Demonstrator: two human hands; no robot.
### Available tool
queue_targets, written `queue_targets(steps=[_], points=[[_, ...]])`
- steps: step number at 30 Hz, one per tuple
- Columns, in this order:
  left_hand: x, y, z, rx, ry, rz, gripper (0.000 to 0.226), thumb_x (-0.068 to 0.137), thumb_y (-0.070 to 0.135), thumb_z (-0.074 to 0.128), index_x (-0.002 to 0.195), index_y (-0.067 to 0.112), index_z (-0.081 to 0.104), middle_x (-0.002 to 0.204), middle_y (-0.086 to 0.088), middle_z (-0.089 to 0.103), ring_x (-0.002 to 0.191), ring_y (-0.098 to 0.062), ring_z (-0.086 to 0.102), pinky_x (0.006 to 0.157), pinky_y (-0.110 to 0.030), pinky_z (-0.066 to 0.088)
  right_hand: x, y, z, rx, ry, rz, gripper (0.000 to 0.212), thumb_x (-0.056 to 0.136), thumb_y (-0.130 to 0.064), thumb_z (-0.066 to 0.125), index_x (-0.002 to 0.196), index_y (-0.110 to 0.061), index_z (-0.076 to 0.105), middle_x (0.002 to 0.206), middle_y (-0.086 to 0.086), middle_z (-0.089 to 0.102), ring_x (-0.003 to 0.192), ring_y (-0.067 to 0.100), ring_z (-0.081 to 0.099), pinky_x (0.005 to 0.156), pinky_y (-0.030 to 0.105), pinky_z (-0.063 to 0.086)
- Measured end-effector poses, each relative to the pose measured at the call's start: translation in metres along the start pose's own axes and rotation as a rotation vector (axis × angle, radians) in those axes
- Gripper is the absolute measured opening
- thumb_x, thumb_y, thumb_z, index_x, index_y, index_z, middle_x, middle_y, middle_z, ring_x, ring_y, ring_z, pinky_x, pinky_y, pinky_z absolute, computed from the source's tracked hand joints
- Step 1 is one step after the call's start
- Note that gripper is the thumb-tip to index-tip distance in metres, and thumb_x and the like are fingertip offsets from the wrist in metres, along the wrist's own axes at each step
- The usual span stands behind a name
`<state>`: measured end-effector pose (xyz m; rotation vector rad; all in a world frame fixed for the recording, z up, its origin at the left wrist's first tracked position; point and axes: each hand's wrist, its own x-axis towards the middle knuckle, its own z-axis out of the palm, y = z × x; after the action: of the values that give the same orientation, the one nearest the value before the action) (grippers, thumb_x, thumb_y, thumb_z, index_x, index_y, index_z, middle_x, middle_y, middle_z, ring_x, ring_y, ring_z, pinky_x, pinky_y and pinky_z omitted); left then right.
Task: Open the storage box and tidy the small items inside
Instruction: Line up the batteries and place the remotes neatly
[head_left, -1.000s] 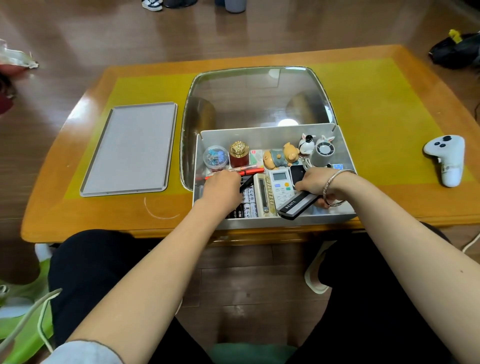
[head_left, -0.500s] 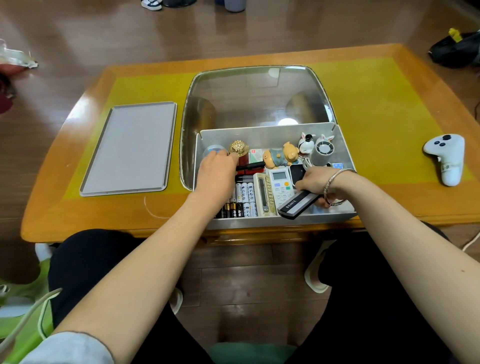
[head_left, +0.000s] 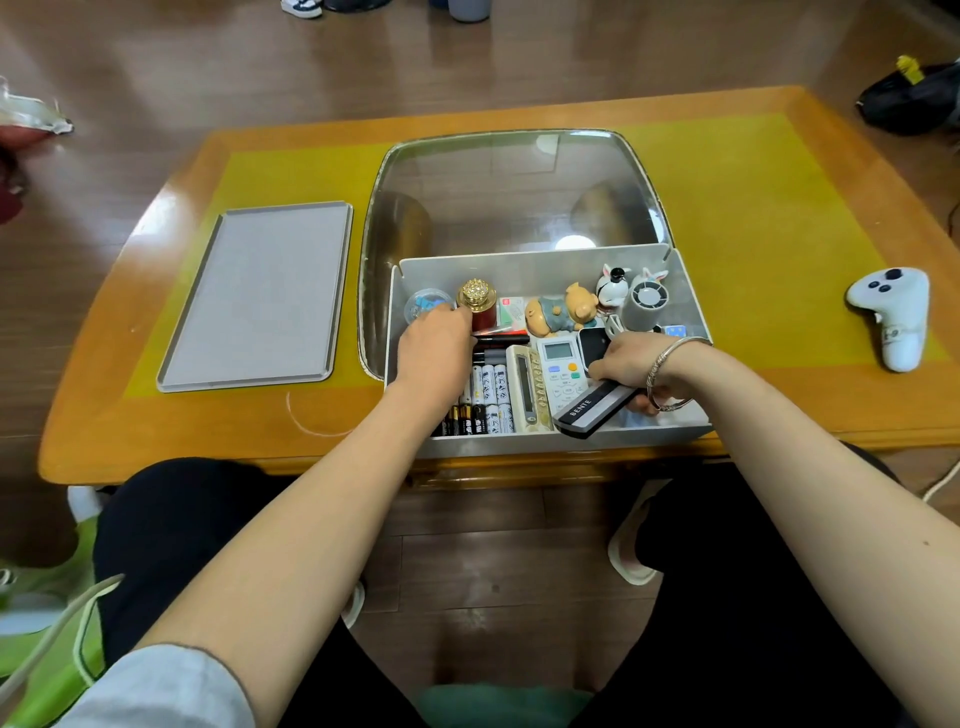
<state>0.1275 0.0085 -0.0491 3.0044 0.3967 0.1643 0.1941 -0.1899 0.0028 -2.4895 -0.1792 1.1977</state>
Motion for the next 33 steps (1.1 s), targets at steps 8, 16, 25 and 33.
queue_targets(steps=[8, 16, 25, 33], points=[[0.000, -0.002, 0.003, -0.024, 0.001, 0.008, 0.022, 0.092, 0.025, 0.059, 0.107, 0.009, 0.058, 0.107, -0.013, 0.062, 0.096, -0.032, 0.060, 0.073, -0.040, 0.049, -0.002, 0.000, 0.000, 0.008, -0.009, -0.004, 0.023, 0.093, -0.013, 0.041, 0.074, -0.002, 0.042, 0.027, 0.004, 0.041, 0.019, 0.015, 0.036, 0.031, 0.012, 0.030], [0.002, -0.004, 0.008, -0.032, 0.033, -0.025, 0.020, 0.094, 0.025, 0.058, 0.106, 0.009, 0.058, 0.102, -0.014, 0.066, 0.090, -0.032, 0.063, 0.072, -0.039, 0.051, -0.002, -0.001, 0.000, 0.018, -0.005, -0.009, 0.024, 0.093, -0.012, 0.041, 0.072, -0.001, 0.042, 0.027, 0.005, 0.040, 0.019, 0.016, 0.035, 0.031, 0.013, 0.031], [-0.002, -0.004, 0.001, -0.077, 0.043, -0.024, 0.019, 0.095, 0.025, 0.056, 0.106, 0.010, 0.056, 0.103, -0.012, 0.066, 0.091, -0.030, 0.063, 0.074, -0.039, 0.051, 0.003, 0.004, 0.000, 0.101, 0.034, -0.040, 0.021, 0.092, -0.013, 0.044, 0.076, 0.000, 0.047, 0.033, 0.006, 0.043, 0.021, 0.016, 0.035, 0.033, 0.014, 0.031], [-0.032, 0.014, -0.021, -0.453, 0.060, 0.011, 0.029, 0.097, 0.037, 0.048, 0.093, 0.015, 0.066, 0.085, 0.000, 0.067, 0.080, -0.019, 0.060, 0.069, -0.035, 0.050, 0.003, 0.008, -0.001, 0.383, 0.294, -0.422, 0.036, 0.084, -0.040, 0.067, 0.064, -0.012, 0.054, 0.039, -0.005, 0.054, 0.028, 0.011, 0.044, 0.031, 0.018, 0.033]])
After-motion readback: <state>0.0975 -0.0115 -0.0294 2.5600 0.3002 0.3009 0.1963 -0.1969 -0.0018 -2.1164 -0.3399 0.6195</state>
